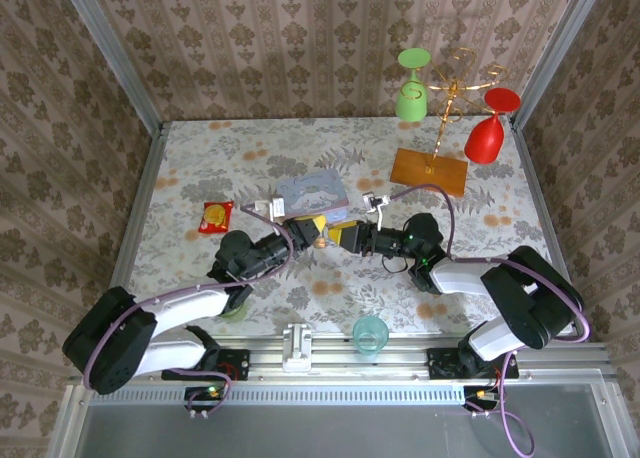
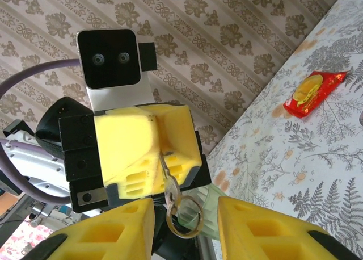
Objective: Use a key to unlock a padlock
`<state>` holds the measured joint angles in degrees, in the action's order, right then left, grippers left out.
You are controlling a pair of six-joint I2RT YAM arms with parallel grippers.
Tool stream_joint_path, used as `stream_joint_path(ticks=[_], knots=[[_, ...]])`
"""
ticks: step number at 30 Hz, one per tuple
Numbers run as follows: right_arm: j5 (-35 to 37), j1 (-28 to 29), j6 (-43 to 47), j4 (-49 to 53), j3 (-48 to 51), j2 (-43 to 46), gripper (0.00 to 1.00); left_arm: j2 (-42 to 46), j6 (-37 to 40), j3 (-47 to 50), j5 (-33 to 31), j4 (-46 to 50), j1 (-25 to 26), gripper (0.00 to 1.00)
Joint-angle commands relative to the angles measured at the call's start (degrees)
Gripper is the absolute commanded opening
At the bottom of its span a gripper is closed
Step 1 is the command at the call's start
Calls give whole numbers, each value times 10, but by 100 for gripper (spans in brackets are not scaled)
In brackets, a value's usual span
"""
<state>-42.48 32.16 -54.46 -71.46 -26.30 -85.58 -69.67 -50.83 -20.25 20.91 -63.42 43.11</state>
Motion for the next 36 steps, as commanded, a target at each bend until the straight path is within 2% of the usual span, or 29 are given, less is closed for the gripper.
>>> stream_joint_path(ticks=[1, 5, 9, 16, 21, 26, 27, 28, 29, 30, 32, 34, 36], knots=[[-8, 4, -4, -31, -19, 12, 34, -12, -11, 9, -2, -38, 2, 0], [-5, 4, -4, -31, -24, 10, 32, -27, -17, 9, 6, -59, 1, 0], [-8, 4, -6, -32, -31, 5, 22, -32, -22, 17, 4, -77, 1, 0], [-9, 4, -5, -32, -29, 5, 18, -34, -23, 21, 2, -79, -4, 0], [-8, 4, 0, -32, -29, 8, 5, -42, -22, 18, 13, -81, -5, 0], [-8, 4, 1, -31, -22, 13, 0, -47, -21, 21, 11, -76, -7, 0], [-7, 4, 1, -30, -19, 13, 0, -48, -22, 23, 12, -74, -10, 13], [-7, 3, 1, -28, -17, 14, 0, -48, -23, 25, 10, -74, -11, 37], [-7, 2, 1, -25, -13, 15, 0, -46, -25, 29, 2, -72, -14, 65], [-5, -1, 3, -12, -10, 17, 0, -41, -28, 34, -11, -63, -18, 99], [-4, -9, 20, 44, -9, 27, 0, -22, -21, 38, -29, -36, -22, 100], [12, -10, 57, 127, -9, 46, 0, 10, -4, 33, -48, 30, -24, 100], [42, -10, 105, 246, -20, 72, 0, 56, 28, 0, -74, 186, -27, 100]])
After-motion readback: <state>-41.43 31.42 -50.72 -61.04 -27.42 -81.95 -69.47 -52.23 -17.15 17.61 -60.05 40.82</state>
